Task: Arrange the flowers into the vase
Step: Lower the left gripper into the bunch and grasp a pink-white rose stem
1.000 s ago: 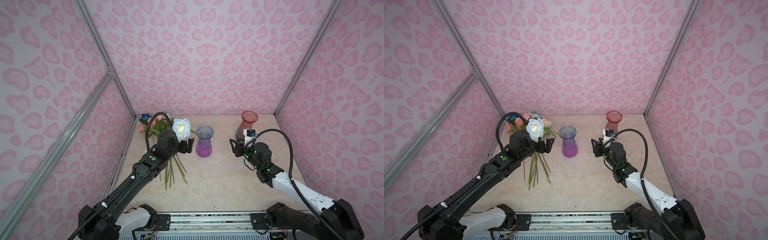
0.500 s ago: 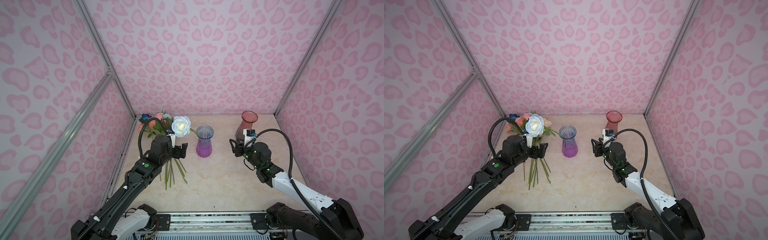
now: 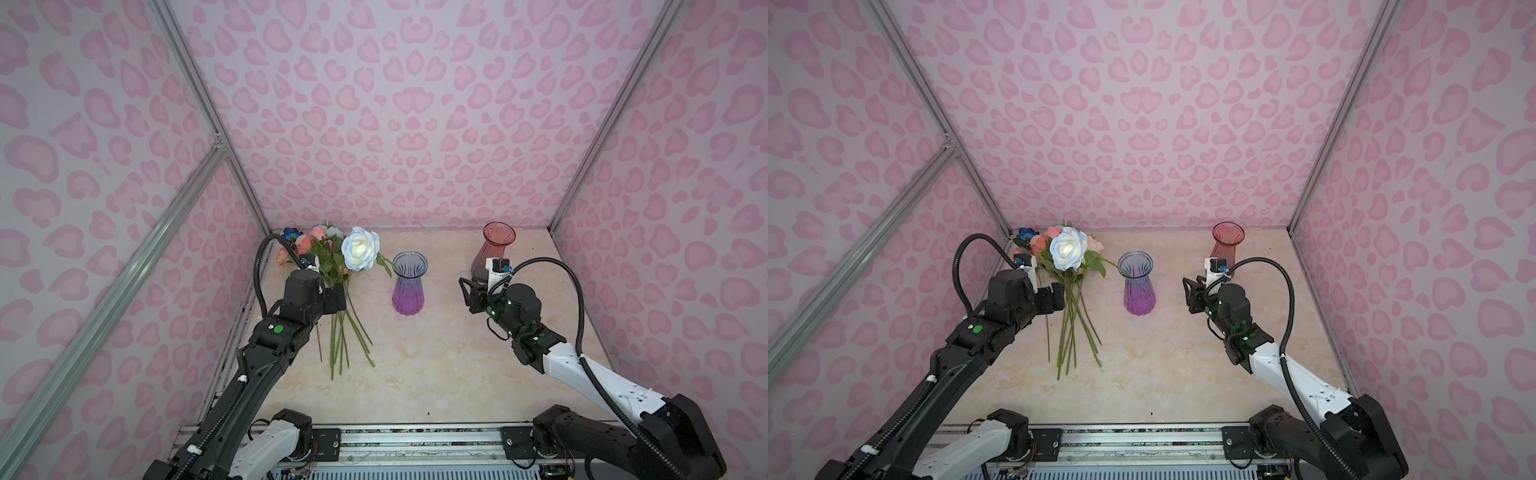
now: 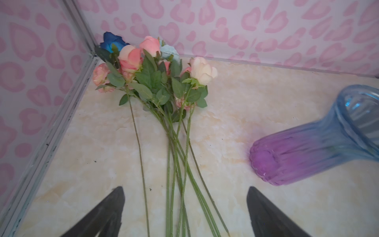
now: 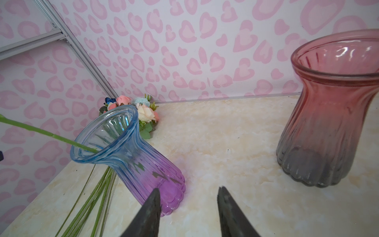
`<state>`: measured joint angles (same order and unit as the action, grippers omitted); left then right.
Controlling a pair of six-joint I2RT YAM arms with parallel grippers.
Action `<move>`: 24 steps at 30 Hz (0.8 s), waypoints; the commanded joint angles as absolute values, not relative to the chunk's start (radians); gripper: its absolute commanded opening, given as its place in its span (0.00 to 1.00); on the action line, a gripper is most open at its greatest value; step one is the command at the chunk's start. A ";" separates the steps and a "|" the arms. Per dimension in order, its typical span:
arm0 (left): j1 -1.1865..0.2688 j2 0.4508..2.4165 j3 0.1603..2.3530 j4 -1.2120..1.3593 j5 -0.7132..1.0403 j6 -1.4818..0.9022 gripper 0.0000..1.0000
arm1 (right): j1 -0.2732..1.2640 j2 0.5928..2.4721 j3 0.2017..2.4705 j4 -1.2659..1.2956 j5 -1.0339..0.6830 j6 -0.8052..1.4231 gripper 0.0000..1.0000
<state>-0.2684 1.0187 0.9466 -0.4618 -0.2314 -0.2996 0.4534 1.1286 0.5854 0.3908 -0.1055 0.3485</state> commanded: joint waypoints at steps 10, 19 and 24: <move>-0.083 1.398 1.154 -0.430 -0.182 -0.452 0.66 | 0.454 1.154 0.582 0.389 -0.093 0.356 0.33; -0.112 1.815 1.424 -0.505 -0.083 -0.352 0.33 | 0.451 1.146 0.578 0.389 -0.084 0.354 0.32; -0.137 1.908 1.496 -0.505 -0.079 -0.300 0.35 | 0.451 1.163 0.582 0.392 -0.090 0.356 0.32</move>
<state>-0.1341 1.8797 1.4662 -0.4835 -0.1013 -0.3470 0.4503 1.1542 0.5850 0.3912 -0.0975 0.3492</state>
